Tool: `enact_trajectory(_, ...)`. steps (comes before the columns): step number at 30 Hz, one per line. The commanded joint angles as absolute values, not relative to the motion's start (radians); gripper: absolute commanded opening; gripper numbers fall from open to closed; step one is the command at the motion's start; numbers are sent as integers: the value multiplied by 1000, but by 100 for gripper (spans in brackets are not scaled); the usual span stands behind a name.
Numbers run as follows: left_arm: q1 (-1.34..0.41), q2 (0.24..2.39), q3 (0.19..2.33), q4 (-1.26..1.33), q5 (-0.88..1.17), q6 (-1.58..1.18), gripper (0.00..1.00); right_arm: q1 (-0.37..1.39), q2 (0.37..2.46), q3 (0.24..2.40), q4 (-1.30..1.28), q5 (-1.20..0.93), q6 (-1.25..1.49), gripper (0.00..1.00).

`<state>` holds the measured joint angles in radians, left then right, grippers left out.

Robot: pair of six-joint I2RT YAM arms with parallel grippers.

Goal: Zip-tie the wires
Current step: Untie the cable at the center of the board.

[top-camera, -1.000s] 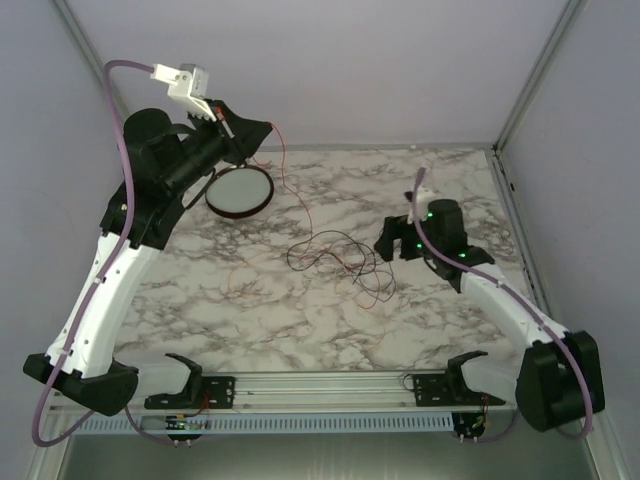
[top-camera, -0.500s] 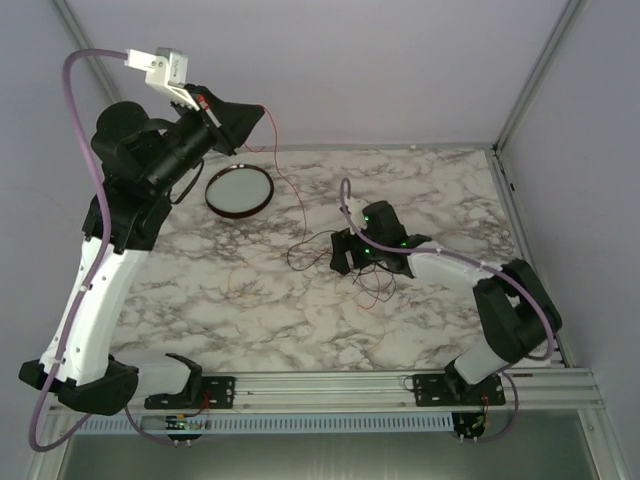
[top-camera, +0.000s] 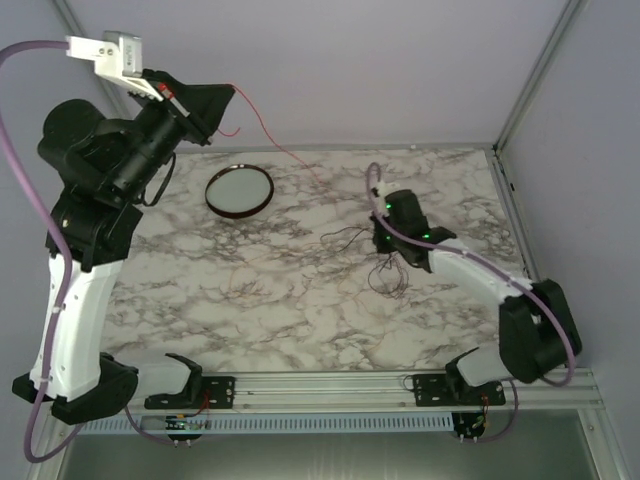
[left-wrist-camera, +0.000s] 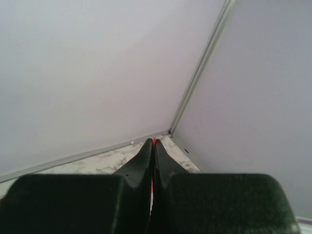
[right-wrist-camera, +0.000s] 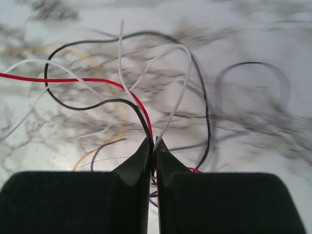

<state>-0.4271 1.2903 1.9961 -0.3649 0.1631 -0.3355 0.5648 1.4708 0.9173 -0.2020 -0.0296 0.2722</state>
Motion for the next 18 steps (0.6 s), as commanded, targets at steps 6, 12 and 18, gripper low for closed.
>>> enact_trajectory(6, -422, 1195, 2040, -442, -55, -253, 0, 318, 1253, 963, -385, 269, 287, 2)
enact_trajectory(12, -422, 1167, 2008, -460, -143, -242, 0, 113, 1217, 1011, -407, 290, 264, 4)
enact_trajectory(18, -422, 1161, 1968, -452, -162, -248, 0, -69, 1285, 1052, -401, 268, 246, 5)
